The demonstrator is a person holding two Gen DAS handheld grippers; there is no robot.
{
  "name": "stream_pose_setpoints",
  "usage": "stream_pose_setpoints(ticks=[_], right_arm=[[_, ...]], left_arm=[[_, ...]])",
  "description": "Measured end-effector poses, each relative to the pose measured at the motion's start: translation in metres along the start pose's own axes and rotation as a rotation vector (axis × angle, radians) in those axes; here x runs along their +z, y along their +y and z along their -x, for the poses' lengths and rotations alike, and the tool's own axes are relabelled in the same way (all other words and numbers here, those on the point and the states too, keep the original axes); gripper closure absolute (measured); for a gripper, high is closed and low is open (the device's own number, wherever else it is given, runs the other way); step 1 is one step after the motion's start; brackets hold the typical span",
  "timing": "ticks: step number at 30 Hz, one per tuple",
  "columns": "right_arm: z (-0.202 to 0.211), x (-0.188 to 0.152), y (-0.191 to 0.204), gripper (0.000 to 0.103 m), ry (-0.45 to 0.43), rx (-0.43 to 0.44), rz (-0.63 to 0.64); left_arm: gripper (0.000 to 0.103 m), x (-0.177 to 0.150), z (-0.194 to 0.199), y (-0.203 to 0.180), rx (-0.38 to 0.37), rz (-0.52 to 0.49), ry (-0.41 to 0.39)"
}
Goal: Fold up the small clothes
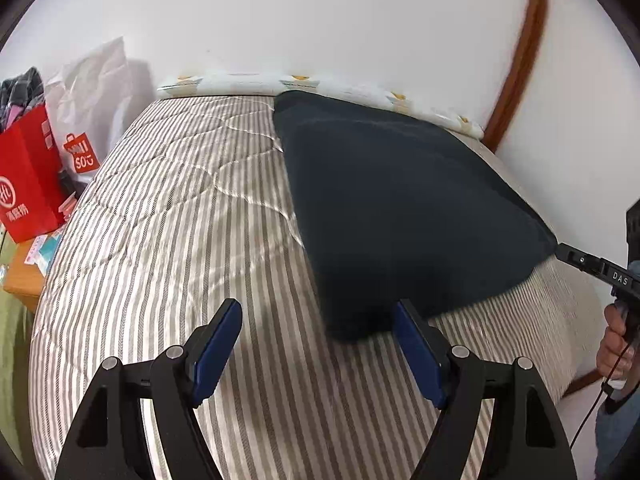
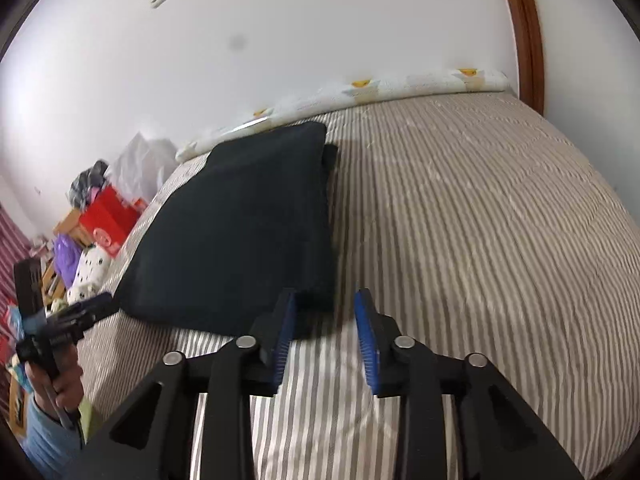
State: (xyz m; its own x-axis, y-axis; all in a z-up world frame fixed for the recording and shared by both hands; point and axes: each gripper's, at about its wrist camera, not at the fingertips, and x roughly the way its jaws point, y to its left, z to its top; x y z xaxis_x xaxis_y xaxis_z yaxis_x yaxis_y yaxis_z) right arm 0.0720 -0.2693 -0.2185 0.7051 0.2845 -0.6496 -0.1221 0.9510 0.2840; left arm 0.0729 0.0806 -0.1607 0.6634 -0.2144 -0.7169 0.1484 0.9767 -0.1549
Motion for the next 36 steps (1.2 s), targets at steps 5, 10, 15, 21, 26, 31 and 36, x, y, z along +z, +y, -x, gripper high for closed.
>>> stream_pose_setpoints(ticks=[5,10,15,21,26,31,36], right_arm=[[-0.010,-0.021,0.017,0.066,0.029,0.020,0.056],[-0.036,-0.016,0.019,0.066,0.025,0.021,-0.013],[-0.057,-0.005,0.020,0.090,0.013,0.042,-0.065],[-0.073,0.027,0.021,0.096,-0.056,-0.023,-0.063],[-0.087,0.044,0.007,0.095,-0.044,-0.027,-0.095],[-0.078,0.028,0.010,0.092,-0.014,-0.086,-0.026],[-0.038,0.019,0.010,0.091,-0.042,-0.099,0.033]], left_arm=[[0.028,-0.016,-0.002,-0.011,0.056,-0.057,0.025],[0.036,-0.010,-0.018,-0.005,0.033,-0.005,0.038],[0.077,0.004,-0.035,-0.002,-0.032,0.052,0.027],[0.084,0.029,-0.054,-0.021,0.013,0.022,-0.004],[0.084,0.041,-0.066,-0.027,0.026,0.036,0.013],[0.083,0.033,-0.063,-0.023,0.023,0.046,0.034],[0.083,0.025,-0.053,-0.024,0.029,0.044,0.049]])
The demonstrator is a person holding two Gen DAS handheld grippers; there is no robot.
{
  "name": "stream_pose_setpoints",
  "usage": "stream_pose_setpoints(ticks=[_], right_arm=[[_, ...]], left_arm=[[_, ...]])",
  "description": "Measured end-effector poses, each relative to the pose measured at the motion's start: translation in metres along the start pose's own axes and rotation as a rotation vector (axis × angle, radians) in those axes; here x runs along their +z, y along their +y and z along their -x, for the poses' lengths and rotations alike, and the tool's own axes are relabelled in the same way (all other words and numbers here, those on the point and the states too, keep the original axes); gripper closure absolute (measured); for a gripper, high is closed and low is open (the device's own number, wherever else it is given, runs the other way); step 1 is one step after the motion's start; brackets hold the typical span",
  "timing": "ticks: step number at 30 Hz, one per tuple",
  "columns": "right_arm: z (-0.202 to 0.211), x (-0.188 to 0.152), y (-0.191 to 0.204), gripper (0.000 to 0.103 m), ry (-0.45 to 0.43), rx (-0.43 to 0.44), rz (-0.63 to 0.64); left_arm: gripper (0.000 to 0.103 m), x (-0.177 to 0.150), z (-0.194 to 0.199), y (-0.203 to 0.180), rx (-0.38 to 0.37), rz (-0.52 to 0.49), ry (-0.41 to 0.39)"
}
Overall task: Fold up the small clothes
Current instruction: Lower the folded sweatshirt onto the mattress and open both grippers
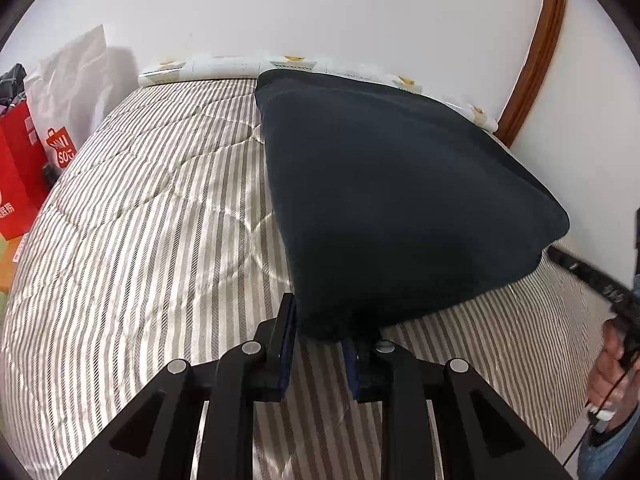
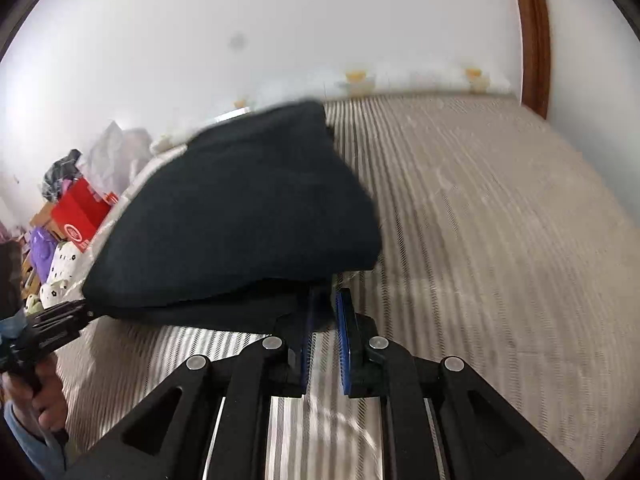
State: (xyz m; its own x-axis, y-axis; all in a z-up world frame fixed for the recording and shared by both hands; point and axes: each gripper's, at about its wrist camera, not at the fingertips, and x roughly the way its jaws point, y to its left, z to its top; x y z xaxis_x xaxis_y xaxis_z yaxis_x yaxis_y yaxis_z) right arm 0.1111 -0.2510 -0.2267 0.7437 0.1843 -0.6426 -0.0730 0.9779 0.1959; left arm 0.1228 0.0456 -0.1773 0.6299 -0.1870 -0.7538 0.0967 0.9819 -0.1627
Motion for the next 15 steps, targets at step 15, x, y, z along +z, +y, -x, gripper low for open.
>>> stream_pose_setpoints(ticks=[15], right_arm=[[-0.019,0.006,0.010,0.072,-0.013,-0.055,-0.022]], left_arm=[[0.054,-0.004,0.060,-0.017,0.028,0.003,-0.086]])
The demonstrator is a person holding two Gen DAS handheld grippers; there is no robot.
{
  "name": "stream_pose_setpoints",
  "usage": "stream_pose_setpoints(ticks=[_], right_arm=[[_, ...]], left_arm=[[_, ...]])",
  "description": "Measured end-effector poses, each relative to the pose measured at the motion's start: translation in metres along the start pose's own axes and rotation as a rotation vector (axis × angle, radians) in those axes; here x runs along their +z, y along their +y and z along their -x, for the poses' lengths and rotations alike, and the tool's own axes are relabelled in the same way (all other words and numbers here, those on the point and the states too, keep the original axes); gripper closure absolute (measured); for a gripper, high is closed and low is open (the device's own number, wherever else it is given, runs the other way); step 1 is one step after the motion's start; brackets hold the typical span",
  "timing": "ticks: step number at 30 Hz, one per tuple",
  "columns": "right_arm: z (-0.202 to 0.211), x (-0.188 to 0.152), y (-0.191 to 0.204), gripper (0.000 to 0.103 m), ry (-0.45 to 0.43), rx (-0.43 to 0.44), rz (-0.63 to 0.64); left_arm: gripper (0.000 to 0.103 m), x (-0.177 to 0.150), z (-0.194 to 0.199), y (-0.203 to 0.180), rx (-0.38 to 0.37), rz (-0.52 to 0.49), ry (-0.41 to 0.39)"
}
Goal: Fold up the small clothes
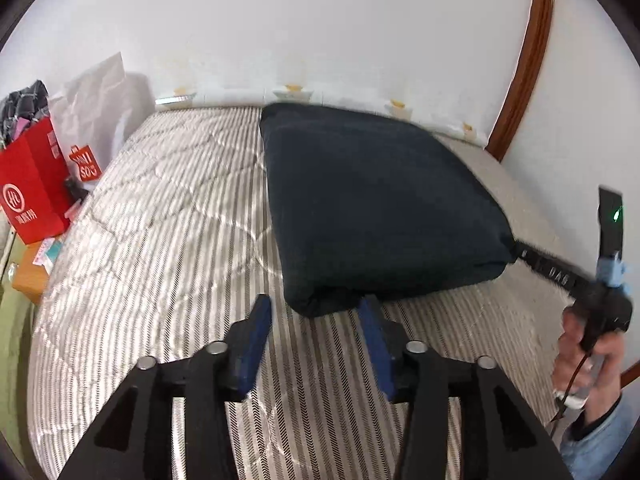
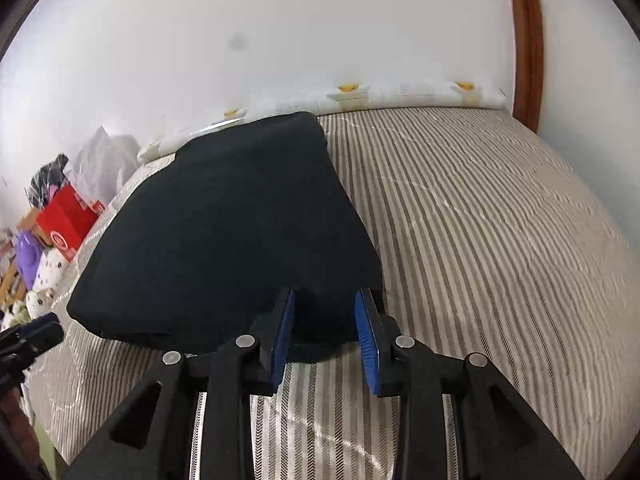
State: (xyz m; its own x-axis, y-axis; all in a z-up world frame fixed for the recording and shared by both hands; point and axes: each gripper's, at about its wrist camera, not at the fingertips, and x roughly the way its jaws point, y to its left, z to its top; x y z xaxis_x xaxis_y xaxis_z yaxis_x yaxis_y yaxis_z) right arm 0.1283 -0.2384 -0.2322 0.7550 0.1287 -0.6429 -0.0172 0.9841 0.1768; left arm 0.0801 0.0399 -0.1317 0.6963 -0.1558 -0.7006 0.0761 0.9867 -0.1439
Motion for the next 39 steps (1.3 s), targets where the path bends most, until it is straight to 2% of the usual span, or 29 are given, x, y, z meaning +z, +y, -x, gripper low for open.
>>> stream_pose_setpoints(ticks=[2,4,10,14,18,22,26,28,31,34,37,39], right_arm=[[0.004,-0.001,-0.001,0.072,-0.001,0.005,-0.009],[0.008,-0.002,-0.002,0.072,0.004,0.003,-0.011],[0.013,-0.008,-0.003,0.072,0.030,-0.002,-0.018],[0.018,-0.007,-0.003,0.072,0.049,-0.016,-0.001],[0.021,-0.003,0.003,0.071,0.065,-0.066,0.080],[0.021,-0.001,0.002,0.069,0.087,-0.070,0.070],[0.025,0.008,0.003,0.062,0.085,-0.121,0.093],[0.032,0.011,0.000,0.058,0.082,-0.108,0.066],[0.046,0.013,0.005,0.054,0.080,-0.105,0.063],[0.063,0.014,0.012,0.052,0.058,-0.164,0.069],[0.090,0.012,0.021,0.049,0.028,-0.185,0.078],[0.106,0.010,0.026,0.042,0.011,-0.201,0.082]], left_arm=[[0.048,0.005,0.002,0.000,0.002,0.000,-0.021],[0.048,0.012,-0.005,0.002,-0.001,0.015,-0.019],[0.048,0.012,-0.043,0.005,-0.018,0.065,0.084],[0.048,0.010,-0.046,0.001,-0.008,0.068,0.093],[0.048,0.006,-0.038,0.001,0.016,0.075,0.088],[0.044,0.001,-0.030,0.006,0.014,0.097,0.083],[0.043,0.001,-0.021,0.009,0.049,0.093,0.081],[0.039,0.002,-0.012,0.010,0.053,0.084,0.067],[0.035,0.003,0.000,0.011,0.060,0.088,0.043],[0.033,0.003,0.015,0.010,0.089,0.085,0.020],[0.027,0.003,0.034,0.007,0.087,0.083,-0.009],[0.024,0.002,0.051,0.002,0.091,0.077,-0.037]])
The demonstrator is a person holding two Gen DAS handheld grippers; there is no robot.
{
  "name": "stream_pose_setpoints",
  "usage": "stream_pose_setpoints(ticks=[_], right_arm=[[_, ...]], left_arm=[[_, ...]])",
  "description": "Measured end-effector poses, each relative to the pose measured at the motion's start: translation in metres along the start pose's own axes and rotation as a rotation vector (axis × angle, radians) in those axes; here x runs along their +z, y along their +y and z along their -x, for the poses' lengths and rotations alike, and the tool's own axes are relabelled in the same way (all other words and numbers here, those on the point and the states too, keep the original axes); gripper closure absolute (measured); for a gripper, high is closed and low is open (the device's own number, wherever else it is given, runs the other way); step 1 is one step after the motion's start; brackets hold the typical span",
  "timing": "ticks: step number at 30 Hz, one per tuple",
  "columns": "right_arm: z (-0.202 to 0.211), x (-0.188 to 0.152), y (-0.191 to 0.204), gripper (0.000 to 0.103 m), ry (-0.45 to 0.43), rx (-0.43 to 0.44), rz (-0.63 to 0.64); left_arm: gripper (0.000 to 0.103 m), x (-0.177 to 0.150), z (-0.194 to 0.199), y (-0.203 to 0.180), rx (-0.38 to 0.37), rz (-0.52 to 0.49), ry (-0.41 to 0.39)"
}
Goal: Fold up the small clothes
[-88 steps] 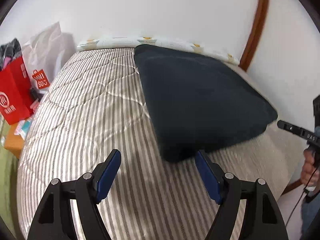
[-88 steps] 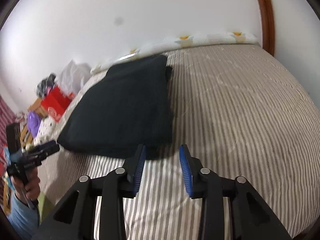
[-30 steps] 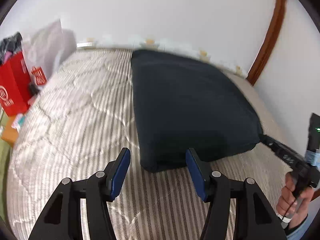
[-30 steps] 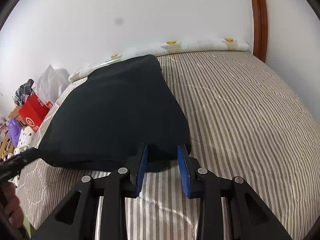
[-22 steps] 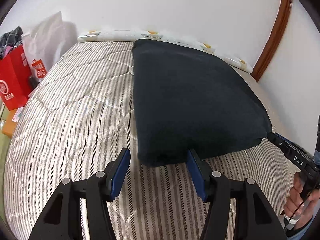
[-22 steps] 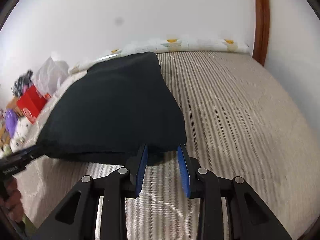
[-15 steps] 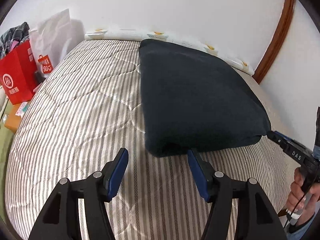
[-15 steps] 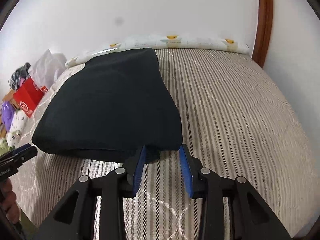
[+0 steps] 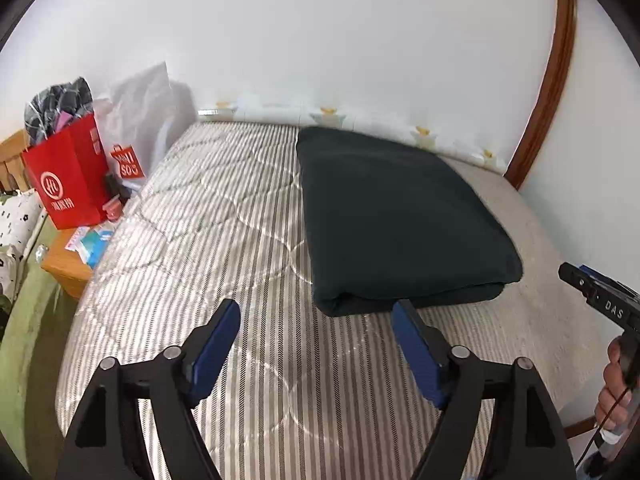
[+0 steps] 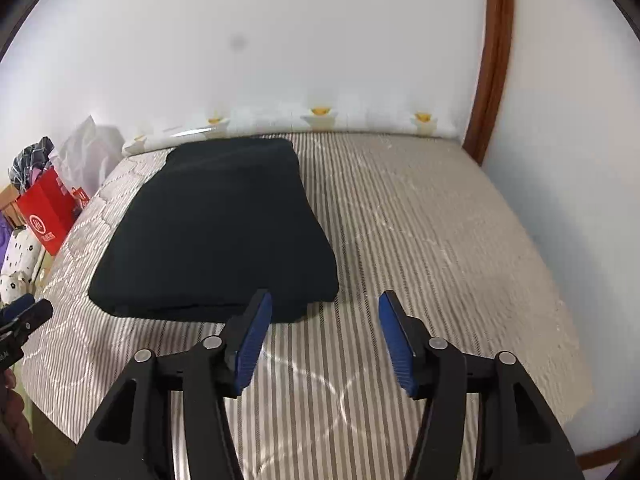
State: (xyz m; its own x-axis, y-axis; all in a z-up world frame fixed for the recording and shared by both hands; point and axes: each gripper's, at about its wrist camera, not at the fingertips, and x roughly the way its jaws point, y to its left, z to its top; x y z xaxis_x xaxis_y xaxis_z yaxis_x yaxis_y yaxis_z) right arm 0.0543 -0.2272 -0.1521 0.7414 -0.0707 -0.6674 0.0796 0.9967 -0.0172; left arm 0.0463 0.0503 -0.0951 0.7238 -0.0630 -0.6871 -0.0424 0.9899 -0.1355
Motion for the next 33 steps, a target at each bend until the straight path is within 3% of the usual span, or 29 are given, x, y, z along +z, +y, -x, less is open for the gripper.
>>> stream_pose_setpoints(ticks=[5,8,11,16,33], right_arm=[[0.045,-0.012,0.008,0.033,-0.032,-0.030,0.032],[0.066,-0.021,0.010,0.021,-0.056,-0.074,0.035],[0.086,-0.029,0.009,0.019,-0.084,-0.103,0.019],[0.106,-0.037,-0.001,0.004,-0.098,-0.065,-0.052],[0.145,-0.050,0.008,0.000,-0.133,-0.125,-0.027]], left_arm=[[0.018,0.001,0.037,-0.009,0.008,-0.007,-0.064],[0.013,0.000,0.059,-0.017,0.000,-0.026,-0.089],[0.011,-0.002,0.077,-0.025,0.010,-0.051,-0.113],[0.007,-0.010,0.103,-0.034,0.030,-0.083,-0.146],[0.006,-0.022,0.116,-0.043,0.029,-0.082,-0.128]])
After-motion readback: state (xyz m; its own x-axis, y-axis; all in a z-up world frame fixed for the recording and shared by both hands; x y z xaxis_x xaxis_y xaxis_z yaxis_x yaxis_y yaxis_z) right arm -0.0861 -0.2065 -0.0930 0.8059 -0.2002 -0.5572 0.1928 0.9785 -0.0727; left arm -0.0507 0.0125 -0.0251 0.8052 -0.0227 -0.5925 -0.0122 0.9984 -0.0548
